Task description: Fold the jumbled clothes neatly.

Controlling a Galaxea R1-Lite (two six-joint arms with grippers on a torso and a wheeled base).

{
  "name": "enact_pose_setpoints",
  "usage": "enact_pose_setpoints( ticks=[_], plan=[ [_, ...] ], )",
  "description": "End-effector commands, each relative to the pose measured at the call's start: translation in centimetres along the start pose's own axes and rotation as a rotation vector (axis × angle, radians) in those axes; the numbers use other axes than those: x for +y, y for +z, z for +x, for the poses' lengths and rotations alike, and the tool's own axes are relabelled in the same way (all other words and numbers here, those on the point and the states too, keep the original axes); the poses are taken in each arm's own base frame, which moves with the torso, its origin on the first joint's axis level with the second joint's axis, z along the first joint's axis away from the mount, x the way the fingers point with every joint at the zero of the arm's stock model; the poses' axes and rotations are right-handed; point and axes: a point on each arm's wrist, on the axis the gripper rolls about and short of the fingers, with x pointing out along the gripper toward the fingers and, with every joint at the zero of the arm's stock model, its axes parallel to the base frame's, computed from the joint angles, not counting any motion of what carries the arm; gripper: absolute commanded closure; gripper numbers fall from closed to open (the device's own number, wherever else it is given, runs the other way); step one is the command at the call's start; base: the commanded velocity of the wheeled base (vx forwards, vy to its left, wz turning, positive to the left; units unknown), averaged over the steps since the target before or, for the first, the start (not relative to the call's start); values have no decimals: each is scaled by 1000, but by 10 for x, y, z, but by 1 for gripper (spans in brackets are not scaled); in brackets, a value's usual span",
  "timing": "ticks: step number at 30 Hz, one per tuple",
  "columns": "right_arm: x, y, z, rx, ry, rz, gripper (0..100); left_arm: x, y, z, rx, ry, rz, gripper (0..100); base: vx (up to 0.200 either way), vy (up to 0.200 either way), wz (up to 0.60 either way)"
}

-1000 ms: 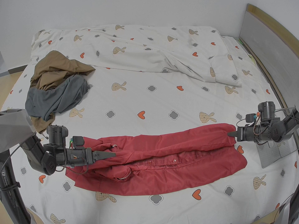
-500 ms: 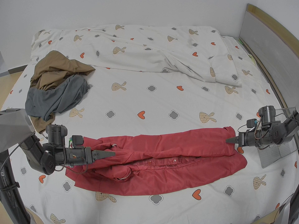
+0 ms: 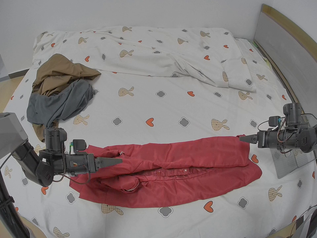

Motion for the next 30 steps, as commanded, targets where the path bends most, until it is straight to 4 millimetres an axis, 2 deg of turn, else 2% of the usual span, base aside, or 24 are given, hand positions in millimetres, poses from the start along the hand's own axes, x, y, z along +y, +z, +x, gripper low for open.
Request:
enact_pose_setpoints(
  ticks=[1,2,3,4,5,6,7,10,15,19,24,30],
  plan=[
    [59,2,16,31,166,53,0,-22,4,-5,-14,-30,49,0,0,0,0],
    [59,2,17,34,167,57,0,-22,4,-5,-14,-30,49,0,0,0,0],
    [61,-4,45,94,179,90,0,-19,4,-2,-7,-30,43,0,0,0,0],
    [61,-4,45,94,179,90,0,-19,4,-2,-7,-30,43,0,0,0,0],
    [57,-16,78,166,172,128,0,-13,2,4,3,-30,34,0,0,0,0],
    [57,-17,80,172,171,131,0,-13,3,4,1,-30,36,0,0,0,0],
    [56,-29,100,228,166,157,0,-9,3,7,-7,-33,43,0,0,0,0],
    [52,-43,111,281,150,208,0,-4,10,14,-33,-44,58,0,0,0,0],
    [50,-51,106,318,127,259,0,-6,19,21,-43,-64,29,0,0,0,0],
    [57,-50,62,309,126,290,0,-11,25,27,-43,-82,40,0,0,0,0],
    [59,-47,33,274,127,292,0,-14,26,36,-31,-101,50,0,0,0,0],
    [56,-58,28,303,111,309,0,-14,17,64,25,-139,51,0,0,0,0]
  ],
)
